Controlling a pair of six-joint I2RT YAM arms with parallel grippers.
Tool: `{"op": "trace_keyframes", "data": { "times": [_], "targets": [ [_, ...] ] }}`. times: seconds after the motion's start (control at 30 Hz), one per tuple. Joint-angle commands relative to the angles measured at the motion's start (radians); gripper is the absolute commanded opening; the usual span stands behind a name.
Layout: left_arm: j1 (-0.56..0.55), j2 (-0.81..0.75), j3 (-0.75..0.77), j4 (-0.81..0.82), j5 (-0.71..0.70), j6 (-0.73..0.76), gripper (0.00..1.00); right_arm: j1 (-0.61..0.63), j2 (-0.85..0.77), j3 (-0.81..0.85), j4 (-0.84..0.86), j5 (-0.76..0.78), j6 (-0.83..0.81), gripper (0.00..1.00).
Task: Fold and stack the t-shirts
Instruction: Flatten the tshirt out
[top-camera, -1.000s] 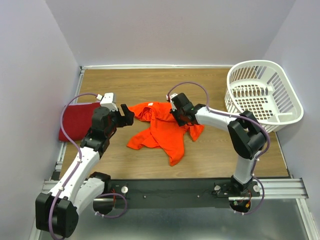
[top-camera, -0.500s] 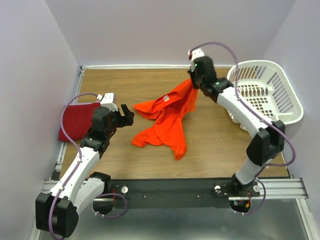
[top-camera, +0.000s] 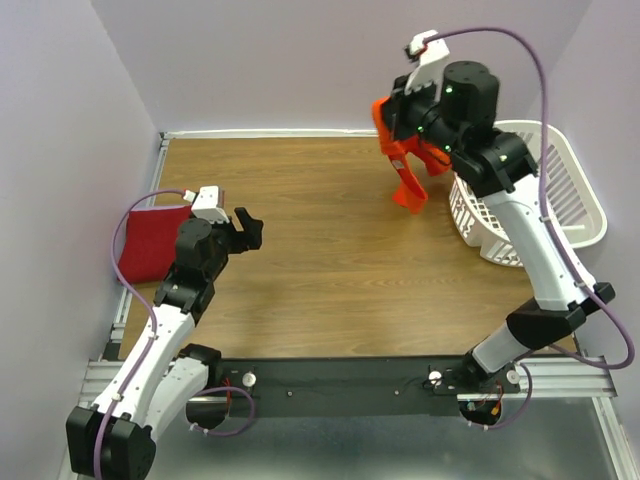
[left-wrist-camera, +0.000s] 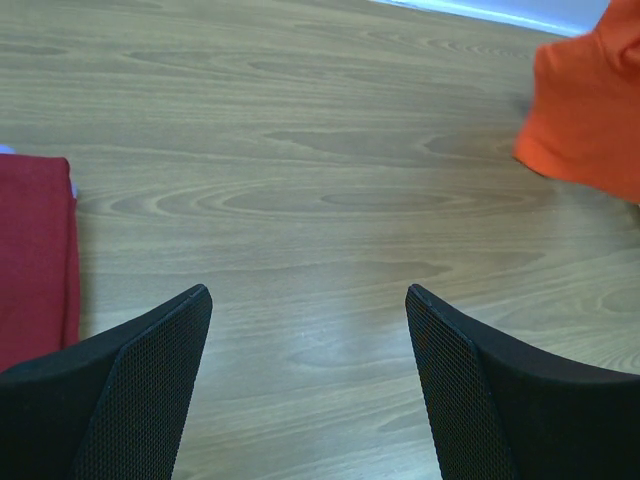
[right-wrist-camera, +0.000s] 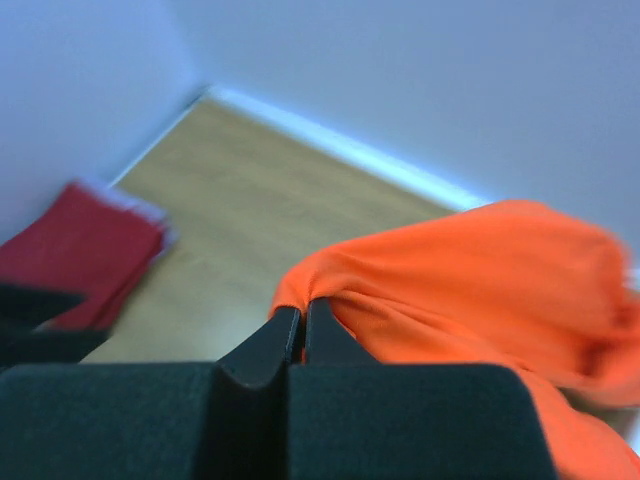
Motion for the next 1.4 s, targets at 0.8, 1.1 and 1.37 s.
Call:
{"op": "trace_keyframes", "data": {
  "times": [0.8,1.1,1.37],
  "targets": [
    [-0.013,0.037,0.022,0.031,0.143,-0.038,0.86,0.044,0.163,-0.290,-0.022,0.546,0.245,0.00],
    [-0.231,0.229,0.144,0.018,0.102,-0.081,0.86,0.031,0.037,-0.319,-0.038,0.463,0.116,0.00],
    [-0.335,0.228,0.041,0.033,0.032,-0.176,0.85,0.033,0.181,-0.232,-0.012,0.251,0.070,0.00]
  ]
}}
